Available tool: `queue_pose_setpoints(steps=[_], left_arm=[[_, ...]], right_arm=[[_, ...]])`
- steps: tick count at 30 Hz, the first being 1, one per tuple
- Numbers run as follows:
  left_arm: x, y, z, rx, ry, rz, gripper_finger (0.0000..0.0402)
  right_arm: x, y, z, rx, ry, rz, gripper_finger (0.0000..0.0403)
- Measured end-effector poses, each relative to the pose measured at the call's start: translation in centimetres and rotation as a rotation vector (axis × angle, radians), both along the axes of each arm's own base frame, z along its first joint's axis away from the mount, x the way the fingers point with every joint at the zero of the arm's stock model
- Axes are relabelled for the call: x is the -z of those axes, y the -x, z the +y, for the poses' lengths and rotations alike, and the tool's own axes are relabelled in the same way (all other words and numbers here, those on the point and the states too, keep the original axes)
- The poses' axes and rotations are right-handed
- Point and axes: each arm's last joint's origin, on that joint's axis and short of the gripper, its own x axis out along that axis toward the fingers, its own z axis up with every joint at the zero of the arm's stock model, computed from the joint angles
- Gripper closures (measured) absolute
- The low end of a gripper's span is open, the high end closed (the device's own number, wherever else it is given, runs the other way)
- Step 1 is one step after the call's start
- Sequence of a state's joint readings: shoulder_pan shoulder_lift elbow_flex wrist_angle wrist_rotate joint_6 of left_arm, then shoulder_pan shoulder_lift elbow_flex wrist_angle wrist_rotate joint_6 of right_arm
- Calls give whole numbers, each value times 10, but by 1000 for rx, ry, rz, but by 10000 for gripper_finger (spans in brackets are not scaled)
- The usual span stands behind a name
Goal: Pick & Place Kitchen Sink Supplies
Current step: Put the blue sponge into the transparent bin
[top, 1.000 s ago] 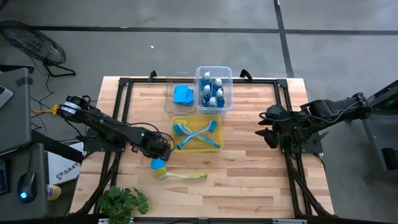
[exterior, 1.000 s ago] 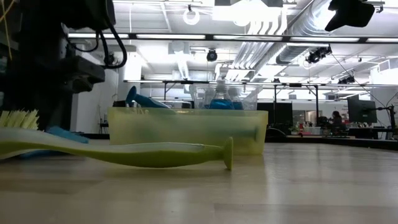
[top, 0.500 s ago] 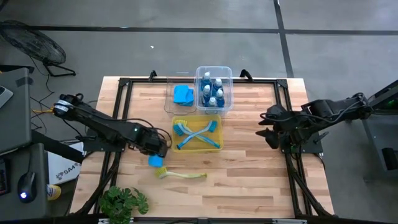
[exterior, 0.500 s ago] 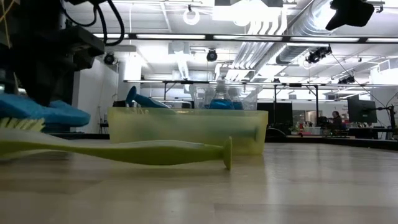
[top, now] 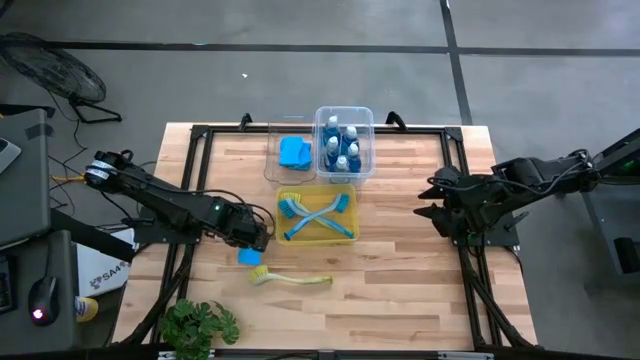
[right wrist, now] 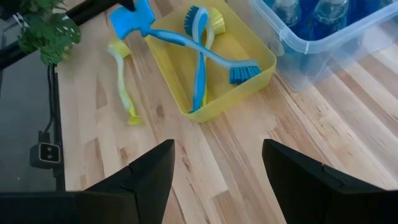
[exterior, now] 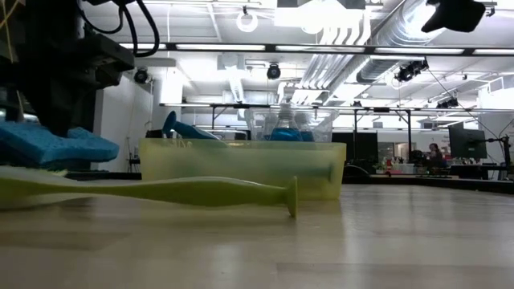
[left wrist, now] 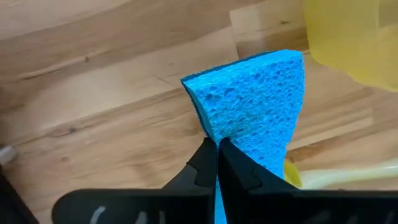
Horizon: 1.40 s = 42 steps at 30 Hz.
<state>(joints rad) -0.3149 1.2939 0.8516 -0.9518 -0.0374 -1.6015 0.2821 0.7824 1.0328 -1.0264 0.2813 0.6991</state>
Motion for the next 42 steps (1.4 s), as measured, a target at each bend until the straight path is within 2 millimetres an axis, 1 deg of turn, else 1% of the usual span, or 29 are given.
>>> queue_pose_setpoints(steps=[21,32,37,42], left_arm=[[0,1,2,-11,-60,-8,401],[0,7,6,-19,-125,50,401],[-4,14,8,-33,-140,67,401],[-16,28,17,-66,-175,52,401]], right_arm=[[-4,-5,2,7,-36,-60,166],[-5,-5,2,18,-50,-65,166],[-4,-5,2,23,-54,-64,166],[-4,-5,1,36,-48,-64,166]])
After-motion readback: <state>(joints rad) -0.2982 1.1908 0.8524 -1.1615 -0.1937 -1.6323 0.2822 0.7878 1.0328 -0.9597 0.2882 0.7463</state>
